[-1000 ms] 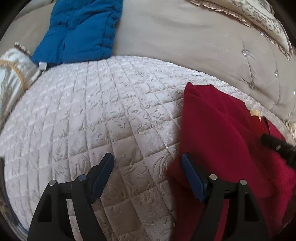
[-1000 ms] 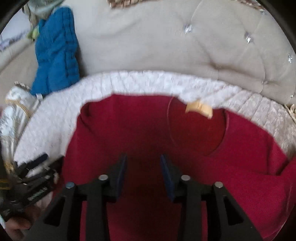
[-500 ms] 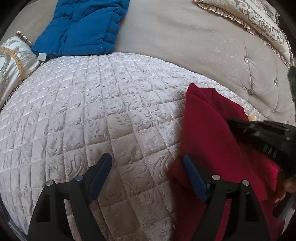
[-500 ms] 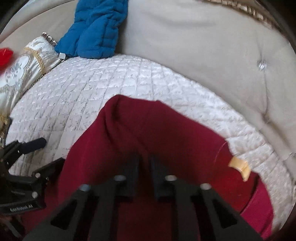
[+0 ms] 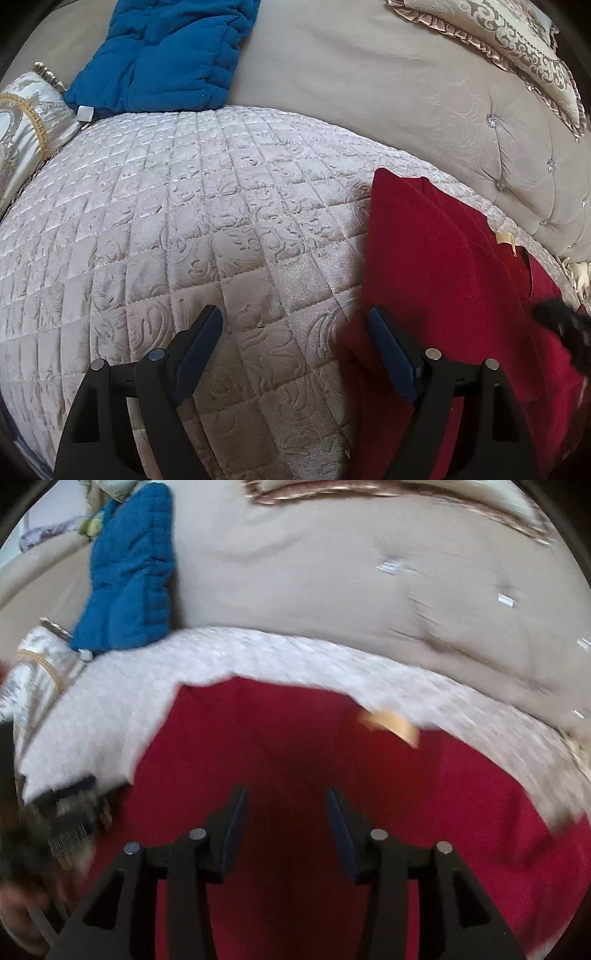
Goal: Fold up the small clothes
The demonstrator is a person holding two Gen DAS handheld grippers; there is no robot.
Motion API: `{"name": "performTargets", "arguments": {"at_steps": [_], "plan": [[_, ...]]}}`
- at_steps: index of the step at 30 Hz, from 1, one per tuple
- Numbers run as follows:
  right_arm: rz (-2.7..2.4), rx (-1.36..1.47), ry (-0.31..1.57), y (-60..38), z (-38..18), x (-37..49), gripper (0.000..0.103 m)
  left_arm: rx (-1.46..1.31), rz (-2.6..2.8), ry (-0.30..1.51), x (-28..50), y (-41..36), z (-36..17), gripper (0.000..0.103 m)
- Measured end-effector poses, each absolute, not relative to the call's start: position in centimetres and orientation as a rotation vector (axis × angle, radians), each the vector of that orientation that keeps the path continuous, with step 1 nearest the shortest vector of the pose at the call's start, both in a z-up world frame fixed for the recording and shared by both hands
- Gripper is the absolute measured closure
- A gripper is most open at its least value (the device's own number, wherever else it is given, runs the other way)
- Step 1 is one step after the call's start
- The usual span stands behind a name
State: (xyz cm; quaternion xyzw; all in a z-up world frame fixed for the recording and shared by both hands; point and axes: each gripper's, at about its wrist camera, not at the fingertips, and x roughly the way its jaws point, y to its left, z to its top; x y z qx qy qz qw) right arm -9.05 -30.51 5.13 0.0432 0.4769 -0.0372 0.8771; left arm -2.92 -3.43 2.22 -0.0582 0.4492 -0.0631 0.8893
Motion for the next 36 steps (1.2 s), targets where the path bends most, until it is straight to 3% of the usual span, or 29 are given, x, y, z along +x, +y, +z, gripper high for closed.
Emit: {"name": "performTargets", "arguments": {"at_steps": [7,11,16,31,33,34,36], "plan": [[-0.182,0.218,1.035,-36.4,5.2,-14.1,0.056,-0.051,-0.126,0.904,-4.4,-4.1,4.6,0.042],[-0.23,0.259,0.942,-39.3,8.2,-17.7,0.044,-0.012,-0.158,0.85,-6.0,-5.3,7.0,0.042],[-0.366,0.348,0.932,-44.7,9.0,-22.8,0.044,0.005,-0.229,0.812,-6.8,-8.1,8.8,0.042],[-0.393,0.609,0.926,-50.7,5.8,-23.0,0.047,0.153,-0.294,0.948,-6.8,-14.4,3.9,0.043],[-0.389,0.616,0.911,-51.0,5.4,-22.5,0.064,0.155,-0.294,0.952,-6.7,-14.5,3.9,0.043],[-0.397,0.608,0.905,-51.2,5.4,-22.3,0.08,0.155,-0.294,0.953,-6.7,-14.5,3.9,0.043],[-0.39,0.599,0.891,-51.4,5.8,-22.2,0.086,0.157,-0.295,0.953,-6.8,-14.5,4.1,0.043]]}}
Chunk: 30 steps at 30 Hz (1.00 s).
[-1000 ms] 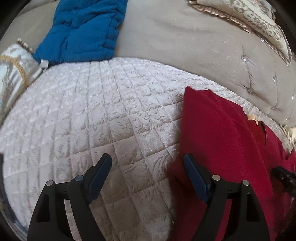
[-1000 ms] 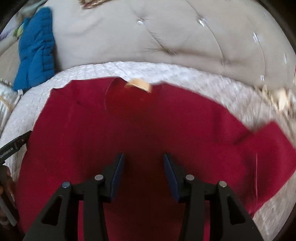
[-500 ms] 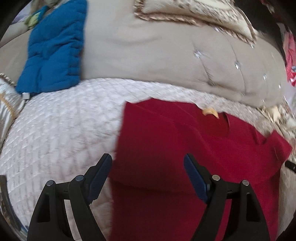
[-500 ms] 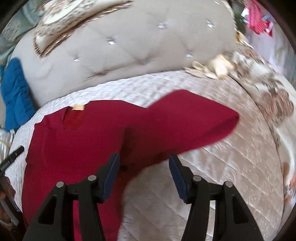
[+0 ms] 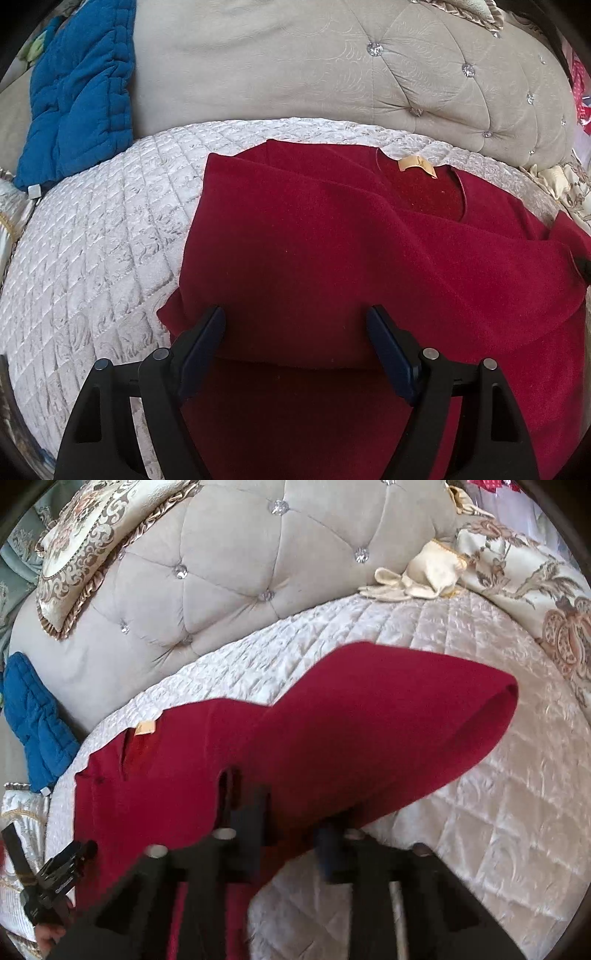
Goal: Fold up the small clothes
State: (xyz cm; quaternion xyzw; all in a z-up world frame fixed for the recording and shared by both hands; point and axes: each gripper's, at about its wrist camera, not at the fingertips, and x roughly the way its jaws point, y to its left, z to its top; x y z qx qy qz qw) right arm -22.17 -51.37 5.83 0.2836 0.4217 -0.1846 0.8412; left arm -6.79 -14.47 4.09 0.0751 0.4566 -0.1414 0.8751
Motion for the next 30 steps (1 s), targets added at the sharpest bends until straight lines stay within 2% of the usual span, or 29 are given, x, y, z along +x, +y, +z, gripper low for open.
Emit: {"name": "performTargets", "arguments": {"at_steps": [7,12,19,24,30], "plan": [[-0.36,0.564,0.804,-52.2,10.4,-23.5,0.088,0.12,-0.287,0.946,-6.8,-13.5,5.1,0.043],[-0.368,0.595,0.835,-52.4,9.9,-24.1,0.088,0.117,-0.284,0.941,-7.1,-13.0,5.4,0.043],[-0.326,0.693,0.831,-52.3,9.4,-25.9,0.081,0.104,-0.275,0.949,-7.2,-12.3,5.4,0.043],[-0.295,0.711,0.851,-51.8,8.9,-25.2,0.08,0.105,-0.282,0.952,-7.5,-12.6,5.4,0.043],[-0.236,0.755,0.837,-50.3,9.8,-25.4,0.067,0.112,-0.275,0.949,-7.5,-12.5,5.4,0.043]]}}
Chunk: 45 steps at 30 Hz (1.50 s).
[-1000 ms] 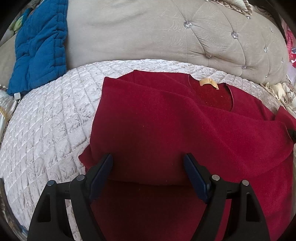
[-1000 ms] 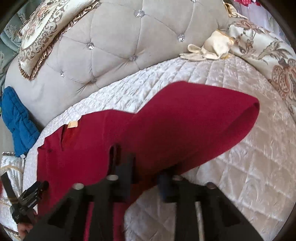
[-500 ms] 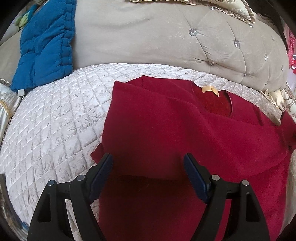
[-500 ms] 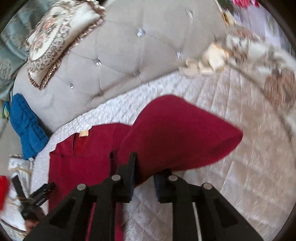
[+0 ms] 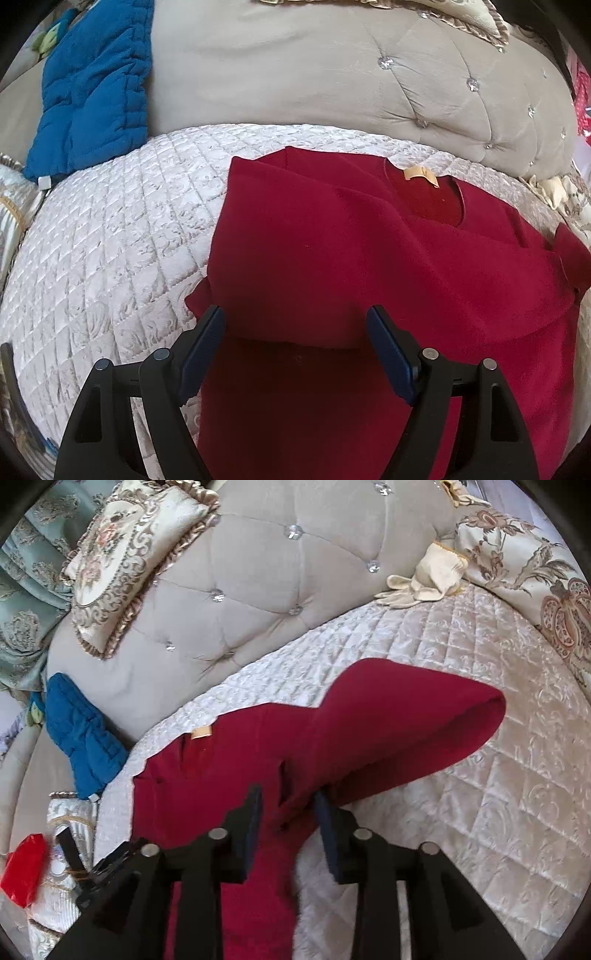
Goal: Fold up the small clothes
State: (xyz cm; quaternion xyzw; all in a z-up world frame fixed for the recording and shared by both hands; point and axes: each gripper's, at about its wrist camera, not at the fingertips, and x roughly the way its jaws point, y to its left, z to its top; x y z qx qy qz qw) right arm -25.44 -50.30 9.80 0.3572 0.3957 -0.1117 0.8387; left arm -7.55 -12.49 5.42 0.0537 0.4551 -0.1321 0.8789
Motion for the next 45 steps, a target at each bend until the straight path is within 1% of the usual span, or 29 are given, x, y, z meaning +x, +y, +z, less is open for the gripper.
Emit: {"name": "performTargets", "arguments": {"at_steps": [5,8,9,10,11,14,17,19,23,28,31,35,39,41,45], "plan": [[-0.258,0.775,0.889,-50.0,8.0,-24.4,0.067,0.099,-0.275,0.953,-7.6,-12.5,5.4,0.043],[-0.25,0.818,0.858,-50.5,7.1,-24.1,0.068,0.113,-0.276,0.949,-7.9,-12.5,5.5,0.043],[-0.258,0.811,0.857,-50.6,7.0,-23.9,0.071,0.112,-0.274,0.951,-7.9,-12.4,5.4,0.043],[-0.272,0.794,0.861,-50.6,7.0,-23.8,0.088,0.109,-0.274,0.953,-7.9,-12.3,5.4,0.043],[-0.279,0.779,0.856,-50.7,7.4,-23.8,0.097,0.104,-0.275,0.955,-7.8,-12.2,5.4,0.043],[-0.283,0.743,0.735,-51.5,11.3,-24.8,0.097,0.099,-0.268,0.948,-7.8,-11.8,5.6,0.043],[-0.252,0.735,0.595,-52.5,16.9,-26.0,0.097,0.079,-0.264,0.945,-7.5,-11.3,5.9,0.043],[-0.19,0.727,0.546,-52.4,20.2,-26.0,0.097,0.055,-0.26,0.941,-7.4,-10.8,6.2,0.043],[-0.026,0.694,0.517,-49.8,24.7,-24.3,0.097,0.018,-0.258,0.926,-7.4,-10.1,7.0,0.043],[0.178,0.65,0.577,-45.4,26.7,-20.1,0.097,-0.004,-0.261,0.89,-7.7,-8.9,8.7,0.043],[0.326,0.633,0.68,-41.7,26.0,-16.9,0.097,-0.021,-0.259,0.868,-7.9,-7.9,9.6,0.043],[0.466,0.557,0.866,-36.2,23.1,-12.4,0.097,-0.038,-0.25,0.842,-8.1,-6.1,10.6,0.043],[0.49,0.468,1.077,-31.7,17.6,-7.5,0.097,-0.061,-0.227,0.83,-7.8,-4.1,10.9,0.043],[0.481,0.451,1.17,-30.0,13.9,-5.2,0.097,-0.08,-0.216,0.829,-7.5,-3.1,10.9,0.043],[0.466,0.459,1.251,-27.7,8.4,-1.7,0.097,-0.1,-0.208,0.83,-6.8,-1.9,10.5,0.043]]}}
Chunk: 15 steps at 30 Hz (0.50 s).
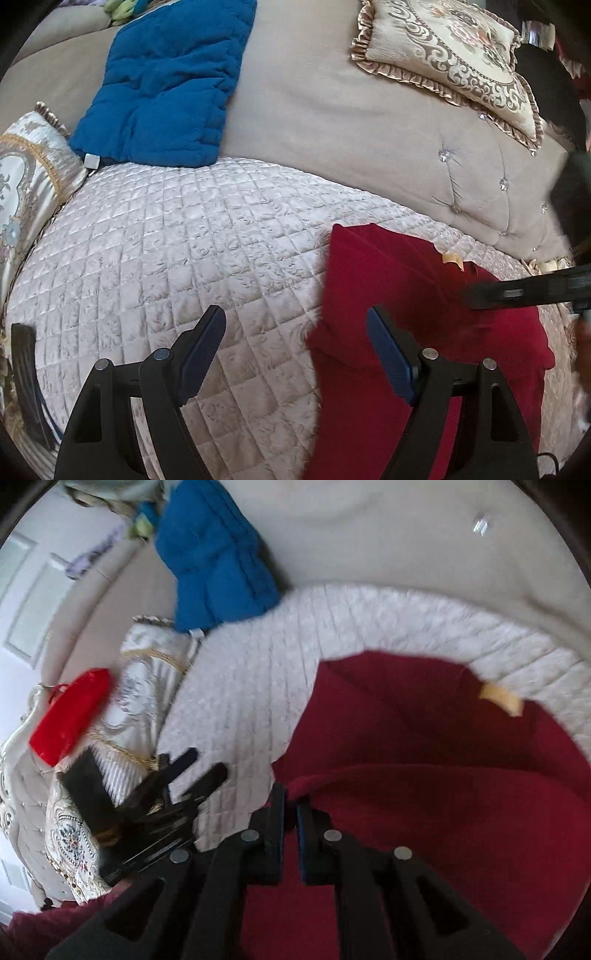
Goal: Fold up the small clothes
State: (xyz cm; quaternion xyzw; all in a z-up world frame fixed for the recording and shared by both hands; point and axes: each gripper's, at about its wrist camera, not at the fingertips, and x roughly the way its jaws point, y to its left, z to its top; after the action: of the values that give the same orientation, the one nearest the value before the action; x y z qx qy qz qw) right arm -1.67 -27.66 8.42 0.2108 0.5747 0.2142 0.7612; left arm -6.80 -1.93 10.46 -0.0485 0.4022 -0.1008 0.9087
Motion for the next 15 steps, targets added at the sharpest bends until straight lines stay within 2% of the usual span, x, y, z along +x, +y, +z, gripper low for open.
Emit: {"name": "performTargets", "arguments": {"at_steps": [3,5,6,9,15], "plan": [[0.4,0.529,1.253,-27.7,5.4,0.7,0.084,-0.1,-0.227,0.845,-6.4,-2.1,9.9,0.043],[0.356,0.62,1.255,-28.8,4.2,1.2,0.047,-0.105,-0.247,0.858,-6.2,-2.4,9.6,0.043],[0.342,0.661,1.245,-29.3,4.0,1.0,0.043,-0.107,-0.263,0.863,-6.1,-2.8,9.4,0.043],[0.374,0.706,1.164,-31.1,5.9,-1.3,0.043,-0.094,-0.285,0.862,-5.8,-4.0,9.2,0.043],[0.11,0.556,1.007,-39.1,12.0,-10.5,0.043,-0.035,-0.301,0.892,-4.5,-7.0,8.0,0.043]]}}
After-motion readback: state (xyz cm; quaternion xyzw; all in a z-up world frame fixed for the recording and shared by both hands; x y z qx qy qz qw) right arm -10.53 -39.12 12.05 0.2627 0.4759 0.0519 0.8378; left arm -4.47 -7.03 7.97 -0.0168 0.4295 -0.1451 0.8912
